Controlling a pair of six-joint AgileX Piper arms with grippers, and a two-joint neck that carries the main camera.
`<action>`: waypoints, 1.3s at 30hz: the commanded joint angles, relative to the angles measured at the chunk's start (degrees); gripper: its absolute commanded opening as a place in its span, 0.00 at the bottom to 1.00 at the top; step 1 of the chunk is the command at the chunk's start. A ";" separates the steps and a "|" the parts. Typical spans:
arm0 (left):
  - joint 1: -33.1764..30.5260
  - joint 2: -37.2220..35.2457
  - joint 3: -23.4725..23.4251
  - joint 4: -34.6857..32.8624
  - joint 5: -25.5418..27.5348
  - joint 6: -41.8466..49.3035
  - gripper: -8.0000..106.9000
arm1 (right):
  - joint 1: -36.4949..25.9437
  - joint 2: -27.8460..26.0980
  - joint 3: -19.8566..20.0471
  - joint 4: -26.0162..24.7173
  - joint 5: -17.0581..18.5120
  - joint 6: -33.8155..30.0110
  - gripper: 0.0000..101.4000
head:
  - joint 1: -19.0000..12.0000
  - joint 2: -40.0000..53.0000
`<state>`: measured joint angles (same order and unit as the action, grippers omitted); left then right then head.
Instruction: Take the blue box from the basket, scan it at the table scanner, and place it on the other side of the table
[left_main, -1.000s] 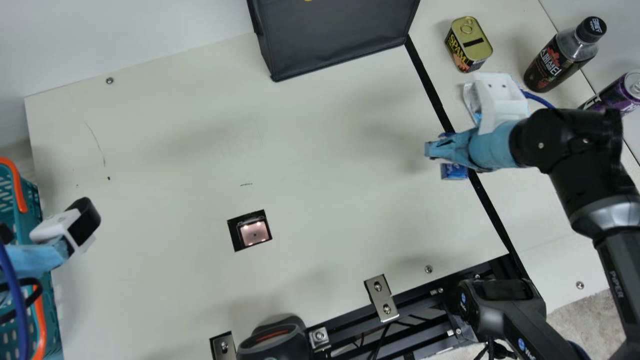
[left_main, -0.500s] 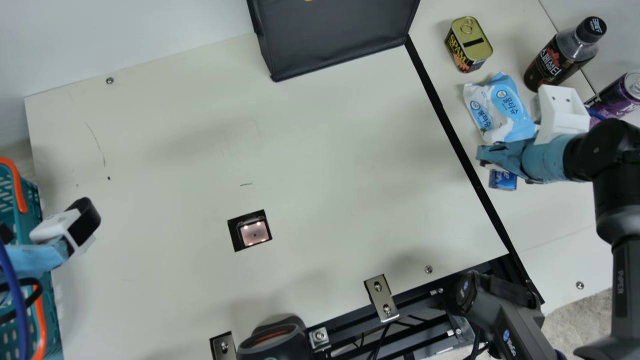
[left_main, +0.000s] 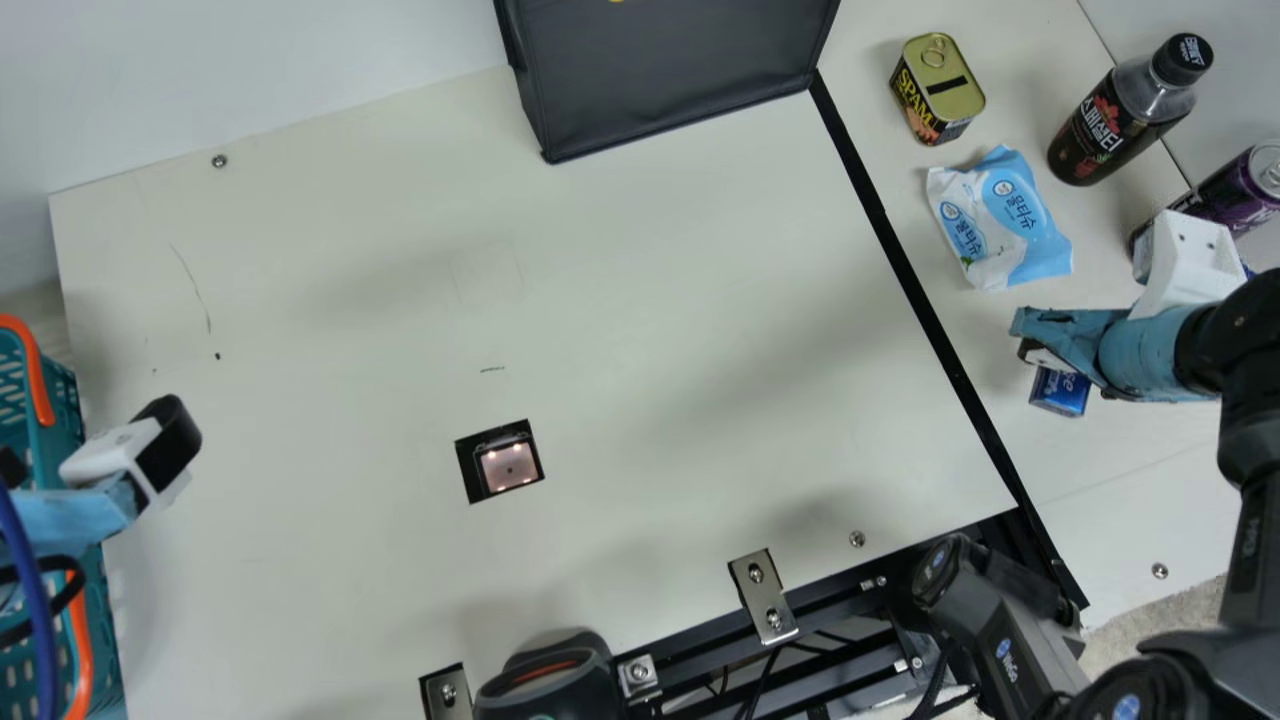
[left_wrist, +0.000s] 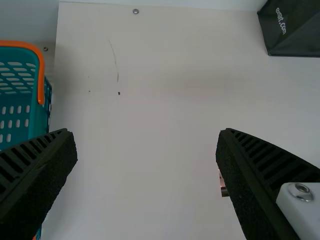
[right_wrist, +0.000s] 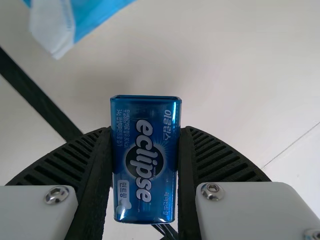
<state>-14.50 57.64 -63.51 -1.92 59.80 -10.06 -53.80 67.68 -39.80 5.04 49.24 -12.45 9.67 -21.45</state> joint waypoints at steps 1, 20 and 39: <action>0.00 0.00 0.00 0.00 0.00 0.00 0.85 | -0.08 0.65 0.44 -0.39 -1.39 1.64 0.00 | -1.75 -0.13; 0.00 0.00 0.00 0.00 0.00 0.00 0.85 | 4.99 10.63 0.70 -5.72 -12.75 17.11 0.00 | -1.75 -0.13; 0.00 0.00 0.00 0.00 0.00 0.00 0.85 | 8.33 14.68 -0.71 -8.39 -15.58 23.65 0.49 | -1.75 -0.13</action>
<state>-14.50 57.64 -63.51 -1.92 59.80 -10.06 -45.55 82.27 -40.46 -3.10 33.67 11.12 9.58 -21.45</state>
